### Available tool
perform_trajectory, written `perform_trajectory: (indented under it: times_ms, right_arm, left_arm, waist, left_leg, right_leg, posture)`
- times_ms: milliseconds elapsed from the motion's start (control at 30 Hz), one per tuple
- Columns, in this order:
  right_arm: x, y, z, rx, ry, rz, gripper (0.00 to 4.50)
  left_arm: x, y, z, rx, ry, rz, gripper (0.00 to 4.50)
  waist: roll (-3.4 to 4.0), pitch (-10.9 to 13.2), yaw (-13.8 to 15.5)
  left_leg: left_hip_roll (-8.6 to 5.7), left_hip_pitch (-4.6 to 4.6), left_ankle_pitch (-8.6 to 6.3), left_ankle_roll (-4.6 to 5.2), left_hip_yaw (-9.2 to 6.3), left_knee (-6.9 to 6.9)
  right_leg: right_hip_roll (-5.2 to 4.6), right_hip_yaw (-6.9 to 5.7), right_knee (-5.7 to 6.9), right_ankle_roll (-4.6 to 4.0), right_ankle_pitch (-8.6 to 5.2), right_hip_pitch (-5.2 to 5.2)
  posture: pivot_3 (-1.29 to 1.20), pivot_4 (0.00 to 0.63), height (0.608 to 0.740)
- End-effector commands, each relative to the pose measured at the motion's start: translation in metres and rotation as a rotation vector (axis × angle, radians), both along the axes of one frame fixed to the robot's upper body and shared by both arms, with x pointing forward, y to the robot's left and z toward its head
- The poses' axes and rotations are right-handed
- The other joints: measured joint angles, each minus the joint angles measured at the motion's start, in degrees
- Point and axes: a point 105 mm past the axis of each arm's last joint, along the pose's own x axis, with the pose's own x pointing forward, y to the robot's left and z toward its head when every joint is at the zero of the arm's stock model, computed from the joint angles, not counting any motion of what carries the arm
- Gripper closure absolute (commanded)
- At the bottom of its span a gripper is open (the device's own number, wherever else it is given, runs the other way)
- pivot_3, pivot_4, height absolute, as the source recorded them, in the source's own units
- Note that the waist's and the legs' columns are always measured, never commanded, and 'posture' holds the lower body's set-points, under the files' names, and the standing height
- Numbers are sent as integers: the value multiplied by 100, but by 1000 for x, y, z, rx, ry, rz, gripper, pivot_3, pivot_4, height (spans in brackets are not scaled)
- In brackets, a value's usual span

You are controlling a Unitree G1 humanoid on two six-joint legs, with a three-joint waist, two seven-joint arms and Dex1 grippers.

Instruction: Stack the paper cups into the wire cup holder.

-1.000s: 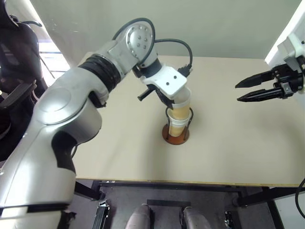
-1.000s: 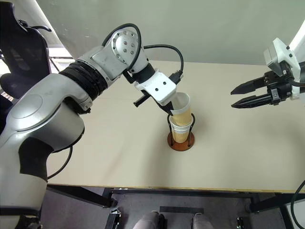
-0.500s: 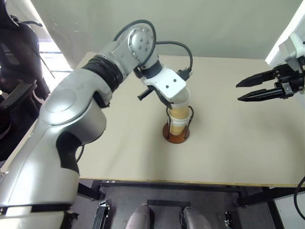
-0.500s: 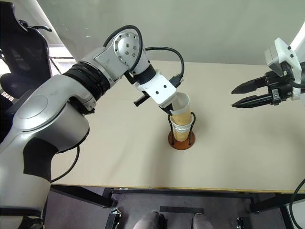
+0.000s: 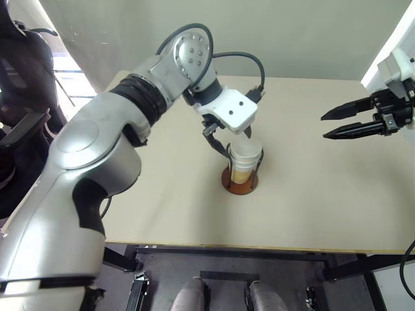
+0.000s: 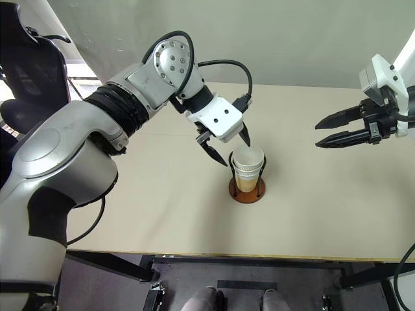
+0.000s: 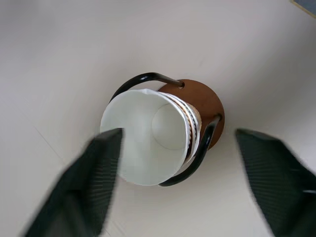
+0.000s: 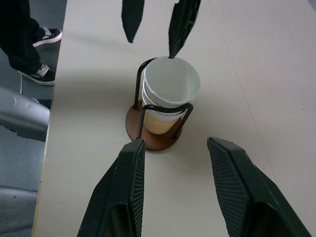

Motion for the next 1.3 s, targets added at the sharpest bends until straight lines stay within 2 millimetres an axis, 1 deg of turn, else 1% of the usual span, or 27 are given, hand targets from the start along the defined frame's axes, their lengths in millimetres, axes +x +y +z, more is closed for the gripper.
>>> perform_trajectory:
  times_ms: [33, 100, 167, 233, 267, 300, 400, 467, 500, 533, 567, 633, 767, 933, 1033, 1100, 1167, 1233, 1300]
  right_arm:
    - [-3, -2, 13, 4, -59, 0, 2503]
    - [0, -4, 12, 4, -65, -18, 2503]
    - [4, -10, 12, 13, -69, -56, 2503]
    - [13, -21, 10, 38, -87, -134, 2503]
    - [19, -28, 10, 56, -105, -181, 2503]
    - [24, -32, 10, 72, -122, -215, 2503]
    - [42, -47, 11, 137, -183, -335, 2503]
    - [55, -59, 9, 185, -214, -421, 2503]
    - [59, -62, 8, 194, -225, -446, 2503]
    - [64, -67, 5, 210, -245, -482, 2503]
    - [68, -71, 2, 217, -260, -505, 2503]
    - [77, -78, -2, 251, -300, -560, 2503]
    - [93, -83, -10, 331, -358, -643, 2503]
    - [108, -80, -33, 404, -375, -708, 2503]
    - [116, -77, -44, 441, -376, -748, 2503]
    - [120, -70, -52, 456, -379, -757, 2503]
    - [125, -61, -64, 467, -371, -764, 2503]
    - [128, -55, -73, 467, -375, -770, 2503]
    - [132, -52, -80, 499, -380, -798, 2503]
  left_arm:
    - [-5, -4, 25, -87, -2, -8, 84]
    - [-5, -6, 42, -222, 42, 26, 84]
    - [-3, -3, 61, -372, 98, 76, 84]
    - [6, 15, 84, -568, 155, 177, 84]
    - [13, 25, 96, -700, 158, 238, 84]
    - [20, 33, 103, -795, 157, 288, 84]
    - [41, 63, 111, -1014, 118, 450, 84]
    - [59, 90, 105, -1162, 78, 592, 84]
    - [64, 98, 103, -1200, 65, 631, 84]
    - [72, 109, 97, -1256, 42, 696, 84]
    - [77, 116, 89, -1276, 30, 735, 84]
    - [86, 128, 72, -1301, 1, 817, 84]
    - [97, 138, 49, -1333, -38, 916, 84]
    - [110, 144, 34, -1428, -65, 1054, 84]
    - [116, 141, 30, -1496, -80, 1105, 84]
    - [118, 134, 23, -1512, -69, 1118, 84]
    - [118, 119, 12, -1483, -42, 1089, 84]
    - [117, 109, 4, -1461, -11, 1065, 84]
    - [114, 100, -9, -1410, 76, 1032, 84]
  waist:
    - [0, 0, 0]
    - [-1, 1, 0]
    - [-1, 0, -5]
    - [-1, 1, -18]
    - [1, -1, -16]
    - [2, 0, -37]
    - [9, -2, -92]
    - [16, -6, -102]
    - [19, -1, -111]
    - [20, -1, -110]
    - [24, 1, -112]
    - [24, 2, -112]
    - [24, 2, -107]
    - [22, 2, -101]
    - [22, 2, -105]
    - [23, 2, -110]
    - [23, 2, -113]
    - [23, 2, -115]
    - [23, 2, -118]
  left_leg:
    - [0, 0, 0, 0, -1, 1]
    - [1, -1, 0, 0, 0, 0]
    - [0, 1, 0, 0, 2, -1]
    - [3, 1, 0, 0, 0, -2]
    - [2, 1, 0, 0, 2, -5]
    - [4, 3, 0, 0, 0, -4]
    - [12, 11, 0, 0, 1, -12]
    - [5, 20, 1, 0, 13, -16]
    - [14, 24, 1, 0, 2, -14]
    - [8, 25, 4, -1, 8, -14]
    - [8, 22, 5, -2, 9, -12]
    - [9, 15, 9, -3, 7, -9]
    - [9, 10, 17, -10, 5, -10]
    - [4, 11, 18, -10, 7, -14]
    - [6, 15, 17, -10, 5, -14]
    - [3, 15, 17, -9, 10, -15]
    - [8, 19, 17, -10, 5, -16]
    - [7, 23, 17, -10, 7, -18]
    - [7, 20, 17, -9, 9, -17]
  right_leg:
    - [-1, 2, 0, 0, 0, 0]
    - [-1, 0, 0, 0, 0, 0]
    - [1, 0, 1, 1, 0, 0]
    - [-1, 5, 0, 1, 0, -1]
    - [3, 2, -1, 0, 0, -2]
    - [1, 5, 1, 1, -1, -2]
    - [3, 12, 1, -1, -3, -2]
    - [13, 6, 5, -1, -5, -3]
    - [3, 15, 5, 0, -4, 2]
    - [11, 10, 11, 0, -4, 0]
    - [13, 6, 12, 3, -1, -6]
    - [10, 9, 16, 4, 2, -12]
    - [10, 10, 11, 8, 12, -17]
    - [8, 8, 8, 8, 15, -15]
    - [5, 9, 7, 8, 18, -12]
    - [8, 8, 7, 7, 20, -13]
    - [3, 13, 7, 6, 21, -9]
    - [4, 13, 10, 5, 22, -8]
    - [7, 10, 12, 4, 23, -11]
  posture:
    - [0, 150, 740]
    - [0, 150, 740]
    - [0, 150, 740]
    - [0, 150, 740]
    - [0, 150, 740]
    - [0, 150, 740]
    - [0, 150, 740]
    - [0, 150, 740]
    - [0, 150, 740]
    - [0, 150, 740]
    - [0, 150, 740]
    - [0, 150, 740]
    - [0, 150, 740]
    - [0, 150, 740]
    - [0, 150, 740]
    - [0, 150, 740]
    - [0, 150, 740]
    - [0, 150, 740]
    - [0, 150, 740]
